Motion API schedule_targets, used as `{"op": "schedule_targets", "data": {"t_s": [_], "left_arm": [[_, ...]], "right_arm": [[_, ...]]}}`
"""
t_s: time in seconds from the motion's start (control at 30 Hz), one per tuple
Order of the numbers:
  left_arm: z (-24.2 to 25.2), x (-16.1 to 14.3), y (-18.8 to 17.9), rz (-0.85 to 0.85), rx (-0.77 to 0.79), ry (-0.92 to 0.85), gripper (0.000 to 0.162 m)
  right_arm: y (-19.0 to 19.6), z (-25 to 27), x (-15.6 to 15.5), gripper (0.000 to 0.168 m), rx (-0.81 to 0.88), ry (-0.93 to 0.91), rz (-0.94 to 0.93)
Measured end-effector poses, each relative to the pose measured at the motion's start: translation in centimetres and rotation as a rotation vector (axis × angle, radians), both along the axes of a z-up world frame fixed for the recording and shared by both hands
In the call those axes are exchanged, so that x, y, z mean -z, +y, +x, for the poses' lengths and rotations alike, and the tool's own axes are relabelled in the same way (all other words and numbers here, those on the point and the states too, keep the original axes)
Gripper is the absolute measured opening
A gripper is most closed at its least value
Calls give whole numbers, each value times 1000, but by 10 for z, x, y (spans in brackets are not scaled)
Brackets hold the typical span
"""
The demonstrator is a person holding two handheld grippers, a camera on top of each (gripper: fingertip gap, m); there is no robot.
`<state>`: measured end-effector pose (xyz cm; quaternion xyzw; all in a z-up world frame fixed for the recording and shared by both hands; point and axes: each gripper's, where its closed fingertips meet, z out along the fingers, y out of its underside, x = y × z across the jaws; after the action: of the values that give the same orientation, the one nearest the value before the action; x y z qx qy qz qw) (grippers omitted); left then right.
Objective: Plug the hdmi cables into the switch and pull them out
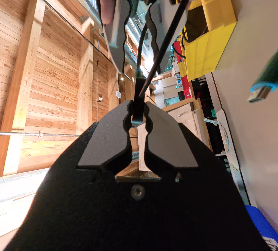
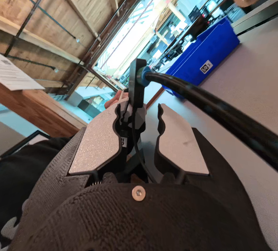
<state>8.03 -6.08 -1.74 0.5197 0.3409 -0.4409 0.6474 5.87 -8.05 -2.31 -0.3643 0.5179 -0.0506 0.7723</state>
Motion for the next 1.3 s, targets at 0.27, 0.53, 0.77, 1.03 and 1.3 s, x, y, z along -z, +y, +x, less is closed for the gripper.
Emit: {"op": "schedule_targets", "data": {"t_s": [0.27,0.53,0.77,1.03,1.3], "left_arm": [[-25,9,-8,28,91,0,13],[-18,11,-14,168,143,392,21],[-2,-10,-5,432,314,1168,63],[-8,17,0,565,375,1250,70],[-13,35,0,668,365,1247,76]], "right_arm": [[3,2,-8,23,-56,-52,-9],[-11,5,-1,15,-43,-83,28],[-5,3,0,15,-94,-48,117],[31,8,11,15,-207,10,121],[40,10,18,13,-224,31,142]]}}
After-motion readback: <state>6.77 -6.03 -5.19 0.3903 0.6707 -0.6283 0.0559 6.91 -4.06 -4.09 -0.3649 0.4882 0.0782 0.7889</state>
